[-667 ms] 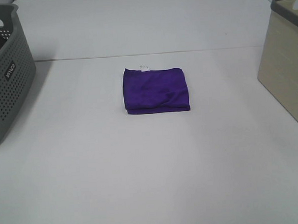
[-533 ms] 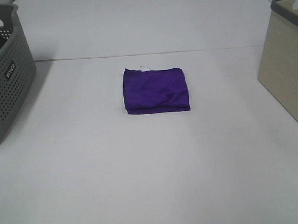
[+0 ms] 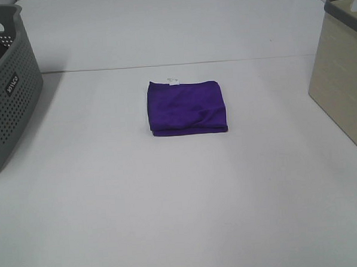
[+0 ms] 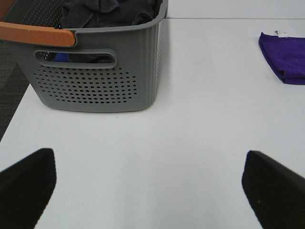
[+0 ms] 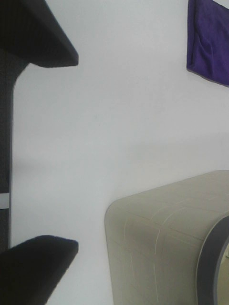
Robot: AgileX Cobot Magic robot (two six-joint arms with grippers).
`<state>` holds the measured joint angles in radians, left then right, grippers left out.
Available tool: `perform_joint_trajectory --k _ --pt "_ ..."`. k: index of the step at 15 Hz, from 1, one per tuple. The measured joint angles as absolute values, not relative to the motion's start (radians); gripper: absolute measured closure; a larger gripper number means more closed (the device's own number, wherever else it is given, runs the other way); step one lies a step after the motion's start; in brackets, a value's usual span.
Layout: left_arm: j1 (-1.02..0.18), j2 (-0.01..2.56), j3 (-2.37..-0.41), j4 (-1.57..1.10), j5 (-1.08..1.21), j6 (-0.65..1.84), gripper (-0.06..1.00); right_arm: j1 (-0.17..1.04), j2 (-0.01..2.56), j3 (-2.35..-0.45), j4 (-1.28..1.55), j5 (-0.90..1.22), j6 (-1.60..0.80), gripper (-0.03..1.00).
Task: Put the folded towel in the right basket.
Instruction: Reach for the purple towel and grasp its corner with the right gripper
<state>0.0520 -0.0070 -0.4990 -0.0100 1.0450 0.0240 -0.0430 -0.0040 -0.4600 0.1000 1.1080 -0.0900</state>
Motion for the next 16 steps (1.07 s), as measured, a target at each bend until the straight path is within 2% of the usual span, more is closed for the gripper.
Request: perform_joint_trajectory --k 16 --pt "0.052 -0.007 -0.499 -0.01 1.045 0.024 -0.05 -0.031 -0.004 -0.46 0.1 1.108 -0.09 0.05"
